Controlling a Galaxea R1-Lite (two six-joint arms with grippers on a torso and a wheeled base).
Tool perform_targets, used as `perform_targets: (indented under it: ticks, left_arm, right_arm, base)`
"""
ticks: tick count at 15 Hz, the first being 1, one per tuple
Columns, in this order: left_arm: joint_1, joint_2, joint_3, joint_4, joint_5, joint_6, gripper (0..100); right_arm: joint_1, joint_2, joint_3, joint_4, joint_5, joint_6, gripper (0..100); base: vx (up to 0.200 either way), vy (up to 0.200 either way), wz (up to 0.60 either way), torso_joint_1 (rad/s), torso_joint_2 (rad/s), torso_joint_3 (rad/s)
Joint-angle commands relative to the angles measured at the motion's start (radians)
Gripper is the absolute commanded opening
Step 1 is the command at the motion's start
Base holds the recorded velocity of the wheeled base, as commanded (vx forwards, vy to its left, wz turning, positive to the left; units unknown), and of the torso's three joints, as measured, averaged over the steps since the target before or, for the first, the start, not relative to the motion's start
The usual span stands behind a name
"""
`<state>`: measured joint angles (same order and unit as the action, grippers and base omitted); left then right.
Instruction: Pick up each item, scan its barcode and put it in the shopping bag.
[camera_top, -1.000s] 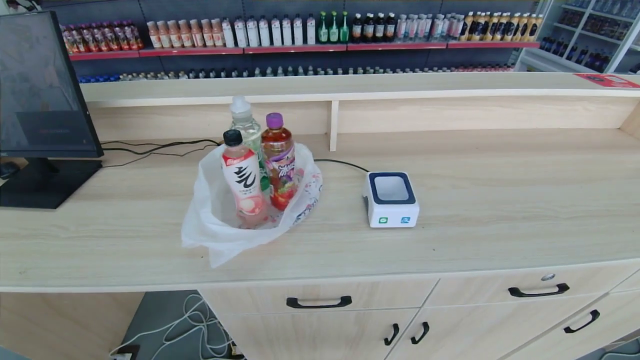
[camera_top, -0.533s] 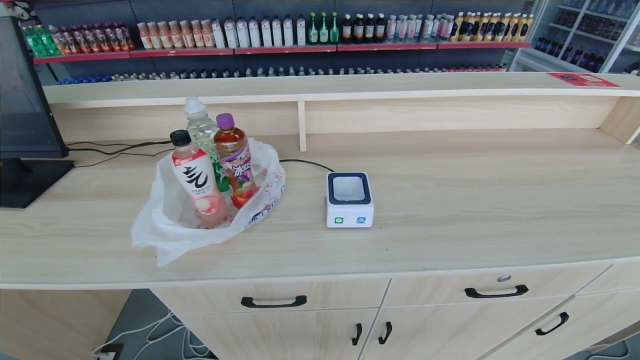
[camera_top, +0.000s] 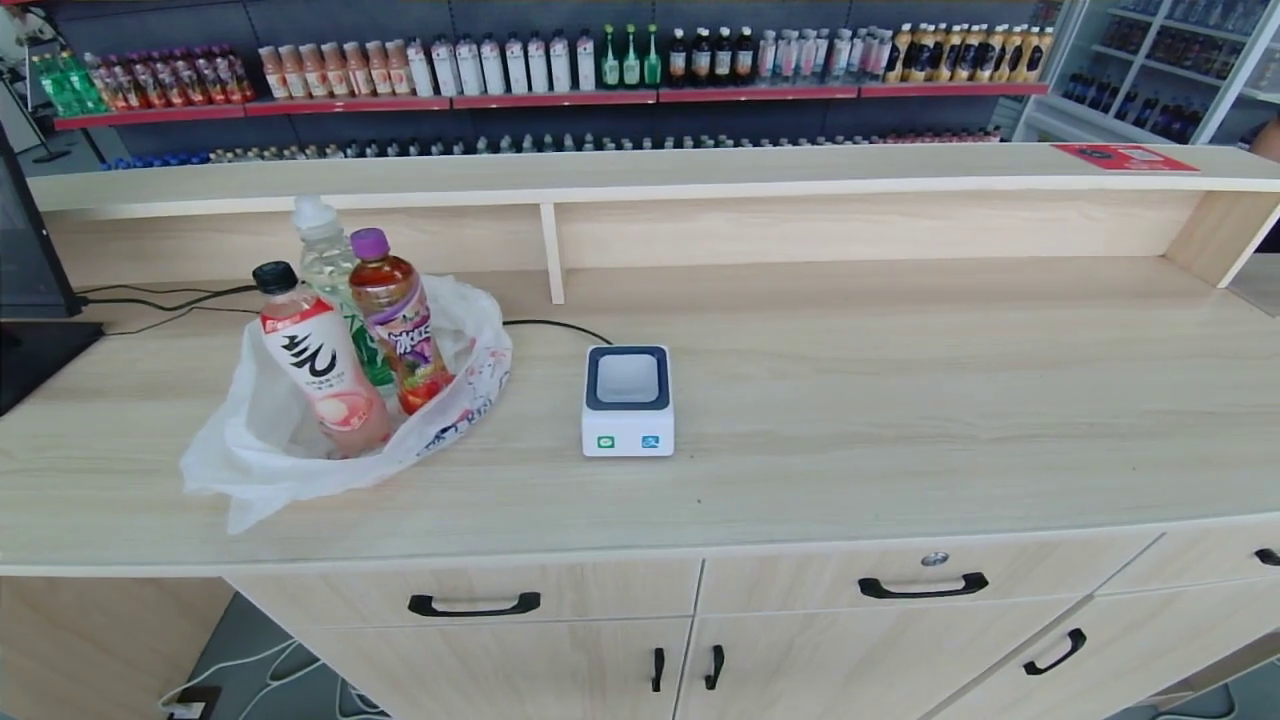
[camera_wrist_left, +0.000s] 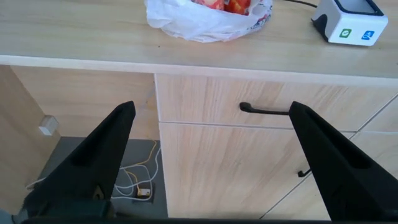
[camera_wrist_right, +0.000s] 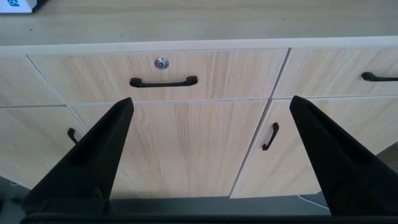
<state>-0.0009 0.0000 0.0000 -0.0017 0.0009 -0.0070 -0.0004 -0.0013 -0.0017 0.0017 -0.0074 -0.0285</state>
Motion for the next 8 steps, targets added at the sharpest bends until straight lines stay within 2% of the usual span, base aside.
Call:
perform_targets:
  ticks: [1, 8]
  left_arm:
    - [0.002, 0.0, 0.0, 0.0, 0.001, -0.001, 100]
    - [0.002, 0.002, 0.0, -0.001, 0.002, -0.005, 100]
  right_arm:
    - [0.0, 0.001, 0.0, 0.0, 0.0, -0.001, 100]
    - [0.0, 0.001, 0.0, 0.0, 0.0, 0.002, 100]
  base:
    - [-0.2, 0.0, 0.0, 0.012, 0.0, 0.007]
    - [-0.2, 0.0, 0.0, -0.004, 0.0, 0.003]
